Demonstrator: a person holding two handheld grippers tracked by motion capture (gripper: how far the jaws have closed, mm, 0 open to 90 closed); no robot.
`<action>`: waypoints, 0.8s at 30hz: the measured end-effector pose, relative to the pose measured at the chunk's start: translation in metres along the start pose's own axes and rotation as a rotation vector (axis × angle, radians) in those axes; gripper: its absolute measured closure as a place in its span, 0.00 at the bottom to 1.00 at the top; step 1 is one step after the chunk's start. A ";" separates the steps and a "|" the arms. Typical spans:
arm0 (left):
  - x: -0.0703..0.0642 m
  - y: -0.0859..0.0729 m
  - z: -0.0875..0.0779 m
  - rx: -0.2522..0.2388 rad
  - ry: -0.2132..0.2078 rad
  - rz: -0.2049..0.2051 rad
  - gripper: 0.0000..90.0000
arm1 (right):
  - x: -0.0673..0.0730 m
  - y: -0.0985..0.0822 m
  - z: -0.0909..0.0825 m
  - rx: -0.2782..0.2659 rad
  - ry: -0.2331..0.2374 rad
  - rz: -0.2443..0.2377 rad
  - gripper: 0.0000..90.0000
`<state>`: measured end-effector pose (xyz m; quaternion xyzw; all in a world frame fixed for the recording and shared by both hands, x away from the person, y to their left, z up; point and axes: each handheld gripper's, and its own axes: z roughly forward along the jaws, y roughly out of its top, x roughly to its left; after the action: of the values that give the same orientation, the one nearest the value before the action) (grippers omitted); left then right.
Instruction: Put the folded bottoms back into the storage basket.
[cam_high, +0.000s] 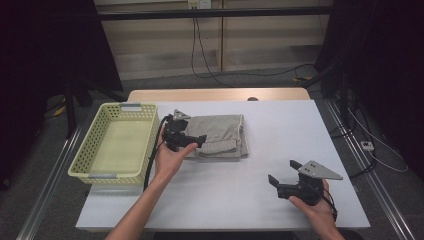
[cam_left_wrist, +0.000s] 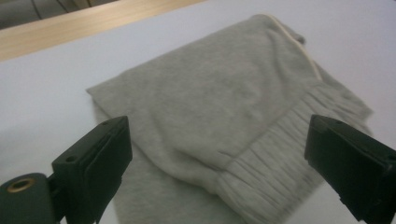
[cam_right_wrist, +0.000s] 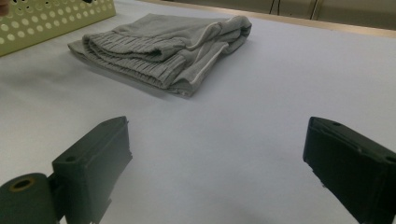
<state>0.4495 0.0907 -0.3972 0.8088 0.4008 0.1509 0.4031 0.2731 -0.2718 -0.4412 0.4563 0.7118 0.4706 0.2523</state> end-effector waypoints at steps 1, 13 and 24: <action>0.002 0.002 0.002 -0.002 0.003 -0.007 0.08 | 0.000 0.000 0.000 0.000 0.000 0.000 0.08; 0.019 0.006 0.023 0.041 0.033 -0.050 0.13 | 0.000 0.000 0.000 0.003 0.005 -0.001 0.08; 0.026 0.009 0.047 0.105 0.083 -0.025 0.18 | 0.000 0.000 0.000 0.004 0.007 0.001 0.08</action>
<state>0.4970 0.0827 -0.4218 0.8167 0.4347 0.1582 0.3450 0.2730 -0.2720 -0.4414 0.4556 0.7134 0.4709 0.2485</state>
